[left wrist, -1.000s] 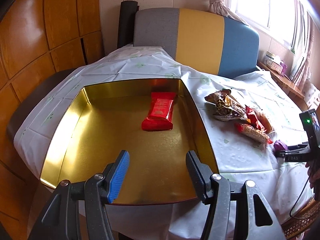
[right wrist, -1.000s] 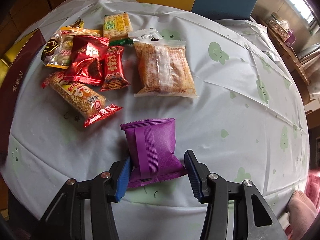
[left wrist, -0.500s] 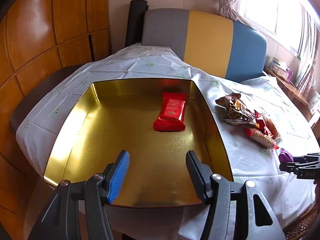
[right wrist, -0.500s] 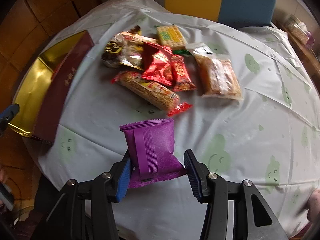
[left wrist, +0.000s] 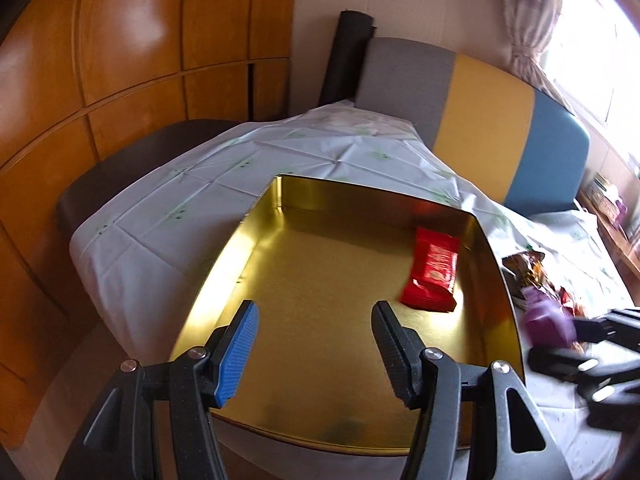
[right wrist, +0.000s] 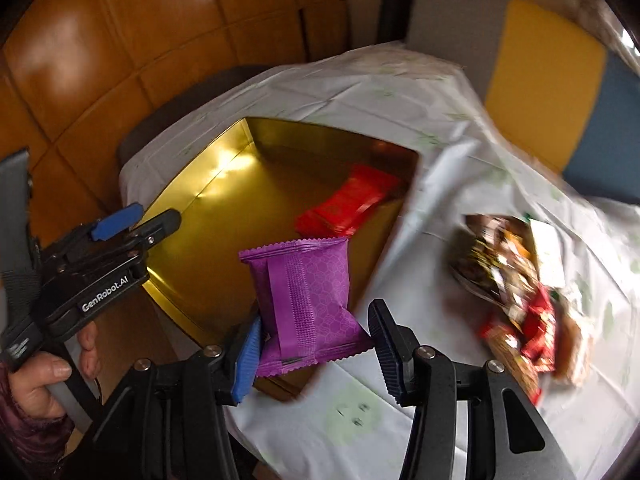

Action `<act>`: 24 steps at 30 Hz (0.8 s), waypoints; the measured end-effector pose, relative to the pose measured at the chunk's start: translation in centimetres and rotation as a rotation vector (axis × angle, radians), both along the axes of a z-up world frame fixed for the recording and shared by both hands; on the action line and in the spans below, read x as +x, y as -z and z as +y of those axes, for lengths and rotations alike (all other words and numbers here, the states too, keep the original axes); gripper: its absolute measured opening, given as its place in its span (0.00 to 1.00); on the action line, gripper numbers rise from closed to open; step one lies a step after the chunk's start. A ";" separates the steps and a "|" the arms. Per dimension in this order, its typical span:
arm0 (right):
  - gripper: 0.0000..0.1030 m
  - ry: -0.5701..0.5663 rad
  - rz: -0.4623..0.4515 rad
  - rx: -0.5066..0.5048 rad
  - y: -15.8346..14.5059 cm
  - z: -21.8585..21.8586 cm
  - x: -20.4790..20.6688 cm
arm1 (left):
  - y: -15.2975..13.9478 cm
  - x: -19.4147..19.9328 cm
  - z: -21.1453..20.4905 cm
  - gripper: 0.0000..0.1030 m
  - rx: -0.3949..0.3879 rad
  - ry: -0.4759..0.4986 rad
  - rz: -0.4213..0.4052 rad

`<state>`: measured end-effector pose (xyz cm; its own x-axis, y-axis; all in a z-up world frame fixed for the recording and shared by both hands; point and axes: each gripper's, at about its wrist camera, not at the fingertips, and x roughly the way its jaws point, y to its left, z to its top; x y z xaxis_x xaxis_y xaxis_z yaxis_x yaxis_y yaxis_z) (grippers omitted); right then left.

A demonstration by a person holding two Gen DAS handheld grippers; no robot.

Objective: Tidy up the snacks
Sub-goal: 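Carry the purple packet into the gold tray and open the right tool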

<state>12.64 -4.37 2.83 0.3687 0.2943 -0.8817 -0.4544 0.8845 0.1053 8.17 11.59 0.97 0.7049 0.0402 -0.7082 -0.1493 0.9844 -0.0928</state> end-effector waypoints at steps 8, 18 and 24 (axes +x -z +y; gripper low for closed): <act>0.51 -0.050 0.045 -0.155 4.7 4.3 3.4 | 0.6 0.2 1.5 0.58 -0.018 -0.043 0.009; 0.55 -0.067 0.029 -0.217 5.9 4.8 3.9 | 1.2 0.3 1.4 0.58 -0.011 -0.037 0.026; 0.70 -0.031 -0.026 -0.141 4.0 3.3 3.1 | 1.3 0.1 0.9 0.58 -0.005 -0.027 0.027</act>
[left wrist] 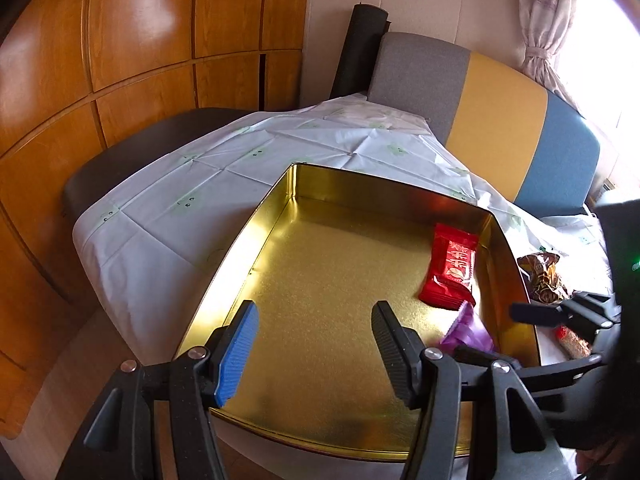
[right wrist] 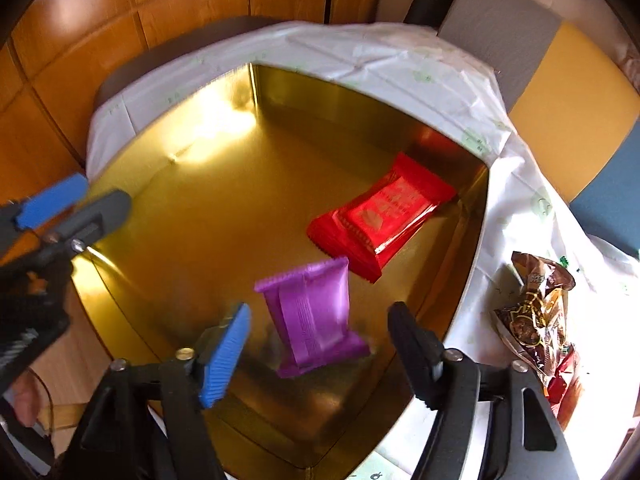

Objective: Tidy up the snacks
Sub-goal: 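Carry the purple packet into the gold tray and open the right tool, then move the left tool over the snack pile to the small red foil packet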

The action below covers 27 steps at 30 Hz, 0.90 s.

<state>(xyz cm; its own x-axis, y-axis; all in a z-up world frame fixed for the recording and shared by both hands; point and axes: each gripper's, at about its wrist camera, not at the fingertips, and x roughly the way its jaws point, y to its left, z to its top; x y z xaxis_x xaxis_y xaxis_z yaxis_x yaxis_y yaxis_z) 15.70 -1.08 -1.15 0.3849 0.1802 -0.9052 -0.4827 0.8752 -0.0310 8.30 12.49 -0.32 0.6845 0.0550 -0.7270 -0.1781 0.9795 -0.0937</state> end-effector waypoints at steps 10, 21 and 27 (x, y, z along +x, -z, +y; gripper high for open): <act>0.70 0.090 -0.135 0.109 -3.9 -5.9 -2.5 | -0.4 -0.3 -1.3 0.58 0.000 0.050 -0.014; 0.70 0.325 -0.184 0.035 -5.0 -18.8 -4.0 | -1.3 -0.9 -4.6 0.58 0.041 0.152 -0.022; 0.70 0.454 -0.199 -0.024 -4.8 -25.7 -4.2 | -1.8 -1.3 -7.1 0.58 0.077 0.207 -0.025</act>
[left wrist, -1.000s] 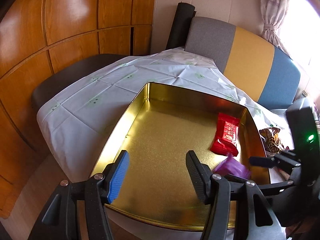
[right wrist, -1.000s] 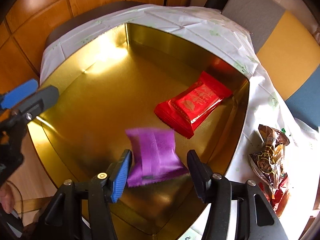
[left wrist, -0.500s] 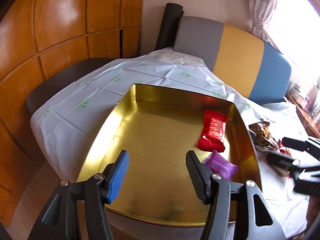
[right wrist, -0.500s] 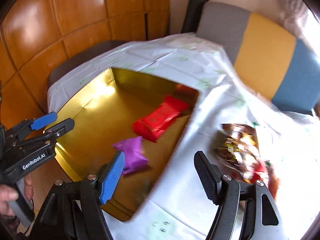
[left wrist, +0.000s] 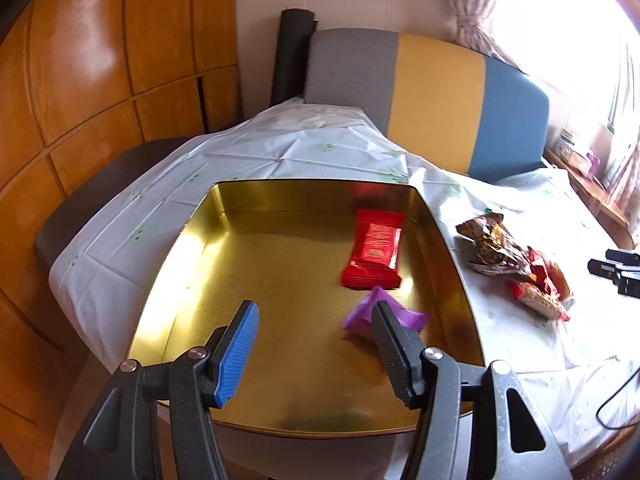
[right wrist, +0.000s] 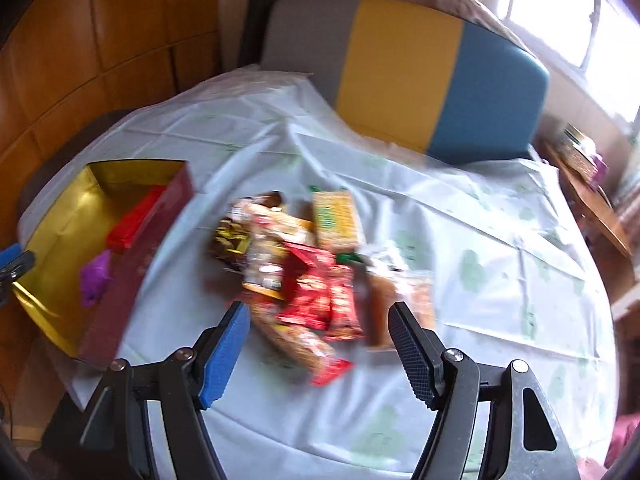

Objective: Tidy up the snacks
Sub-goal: 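Move the left tool over the snack pile to the small red foil packet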

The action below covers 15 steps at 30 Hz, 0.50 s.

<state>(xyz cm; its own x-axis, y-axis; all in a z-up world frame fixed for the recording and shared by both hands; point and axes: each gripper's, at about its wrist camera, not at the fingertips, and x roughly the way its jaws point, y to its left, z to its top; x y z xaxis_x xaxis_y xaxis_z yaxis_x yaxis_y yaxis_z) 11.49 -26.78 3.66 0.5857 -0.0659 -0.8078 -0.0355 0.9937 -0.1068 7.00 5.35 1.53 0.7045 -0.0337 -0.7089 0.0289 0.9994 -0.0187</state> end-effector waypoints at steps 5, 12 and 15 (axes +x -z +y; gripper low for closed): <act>0.70 0.117 -0.002 -0.003 0.9 -5.9 0.2 | -0.4 -0.1 -2.0 0.58 0.001 0.050 0.009; 0.70 0.325 0.050 0.105 3.8 -12.6 0.2 | -0.8 0.2 -5.1 0.58 -0.002 0.140 0.049; 0.70 0.379 0.044 0.145 3.7 -14.2 0.2 | -1.3 0.5 -7.1 0.58 0.014 0.199 0.054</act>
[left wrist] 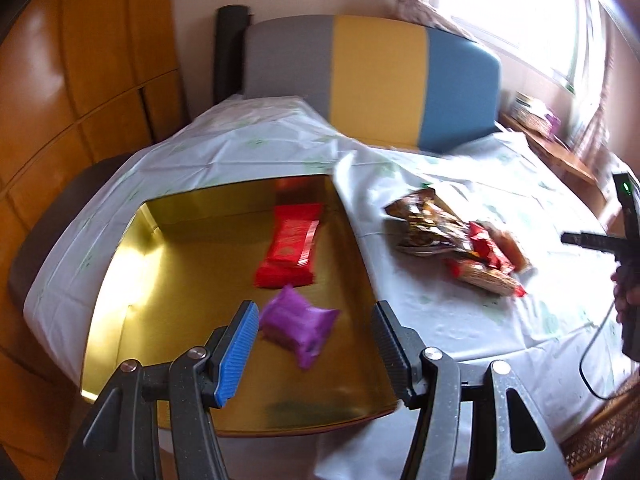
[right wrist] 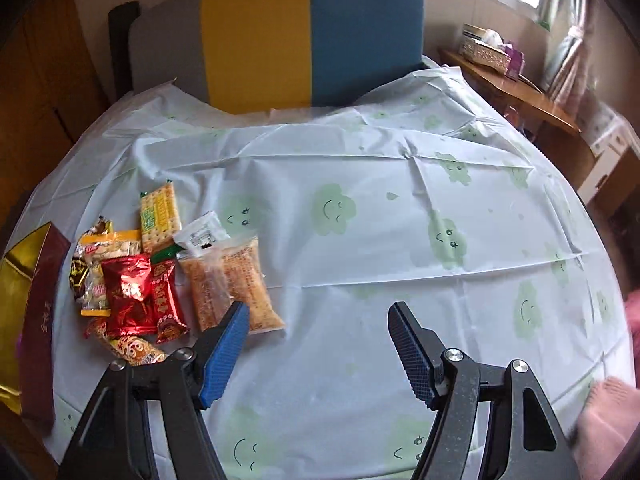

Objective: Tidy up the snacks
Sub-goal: 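Move the left tool over the snack pile to the small red foil packet, then grasp the small red foil packet with the left tool and lift it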

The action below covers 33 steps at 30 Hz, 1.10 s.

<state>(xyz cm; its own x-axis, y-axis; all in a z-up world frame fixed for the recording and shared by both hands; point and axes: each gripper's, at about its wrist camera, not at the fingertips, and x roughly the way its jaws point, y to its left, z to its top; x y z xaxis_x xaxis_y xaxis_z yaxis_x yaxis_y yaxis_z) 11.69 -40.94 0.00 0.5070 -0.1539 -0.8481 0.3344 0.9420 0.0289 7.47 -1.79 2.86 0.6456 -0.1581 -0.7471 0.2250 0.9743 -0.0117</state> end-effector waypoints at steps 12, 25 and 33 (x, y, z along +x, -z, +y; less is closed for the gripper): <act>0.73 0.014 -0.038 0.086 -1.0 -0.4 -0.8 | -0.4 3.4 -10.1 0.45 -0.049 0.238 0.130; 0.73 0.016 -0.067 0.106 -1.7 -0.7 -0.9 | 3.1 8.6 -19.2 0.36 -0.008 0.328 0.201; 0.73 0.024 -0.093 0.140 -2.2 -1.2 -1.0 | 6.3 9.9 -22.8 0.40 0.065 0.378 0.214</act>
<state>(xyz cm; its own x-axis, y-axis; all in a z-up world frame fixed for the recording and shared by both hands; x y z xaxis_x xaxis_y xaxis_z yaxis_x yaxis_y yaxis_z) 10.64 -42.15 2.21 0.5820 -0.0501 -0.8116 0.3463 0.9183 0.1917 17.35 -24.59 -3.44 0.3814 -0.3021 -0.8737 0.5649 0.8243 -0.0384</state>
